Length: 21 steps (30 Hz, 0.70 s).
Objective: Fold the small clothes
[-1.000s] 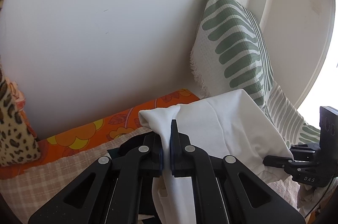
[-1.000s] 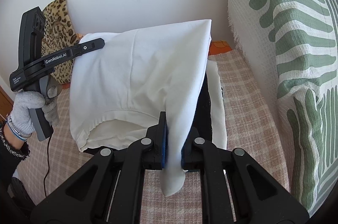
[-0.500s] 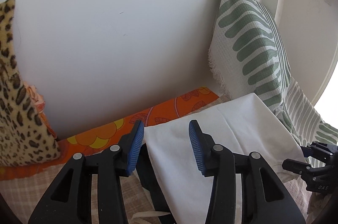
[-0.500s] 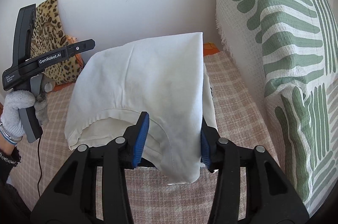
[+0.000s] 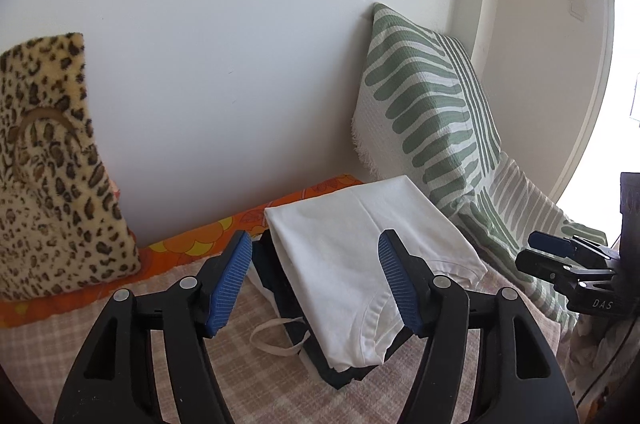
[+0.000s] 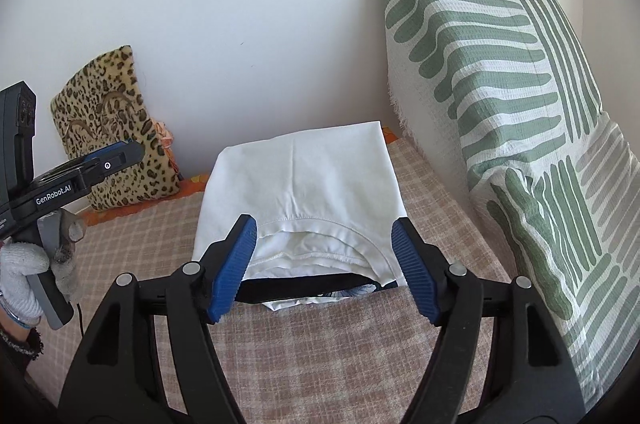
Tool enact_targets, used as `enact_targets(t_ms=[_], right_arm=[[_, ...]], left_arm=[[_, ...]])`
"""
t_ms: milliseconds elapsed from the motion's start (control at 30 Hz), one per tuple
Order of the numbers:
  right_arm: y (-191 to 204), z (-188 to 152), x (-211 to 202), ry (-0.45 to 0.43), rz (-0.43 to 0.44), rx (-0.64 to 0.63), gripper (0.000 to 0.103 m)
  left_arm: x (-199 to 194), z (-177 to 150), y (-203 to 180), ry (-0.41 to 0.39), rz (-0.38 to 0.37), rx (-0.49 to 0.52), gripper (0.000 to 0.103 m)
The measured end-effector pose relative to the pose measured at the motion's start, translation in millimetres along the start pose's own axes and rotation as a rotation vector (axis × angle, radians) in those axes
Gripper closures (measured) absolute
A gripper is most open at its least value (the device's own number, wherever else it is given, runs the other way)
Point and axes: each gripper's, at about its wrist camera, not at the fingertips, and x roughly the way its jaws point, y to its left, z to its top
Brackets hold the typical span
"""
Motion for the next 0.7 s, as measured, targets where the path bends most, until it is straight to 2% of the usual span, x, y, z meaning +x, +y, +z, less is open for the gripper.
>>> enact_targets(t_ms=[167,267,700], right_arm=[[12.0,-14.2,-38.4,-0.073,-0.049,0.002,0.011],[23.9,-27.1,-57.4,-0.113,-0.086,-0.015,0.001],[33.7,-68.6,-88.7,-0.169,-0.163,0.013,0.000]], left_arm=[[-43.3,-13.0,-10.2,-0.037,-0.001,0.009,0.023],[-62.0,-22.3,-12.2,-0.048,0.007,0.001,0.021],[-93.3,-69.6,-26.4,-0.012,0.083,0.038,0.016]])
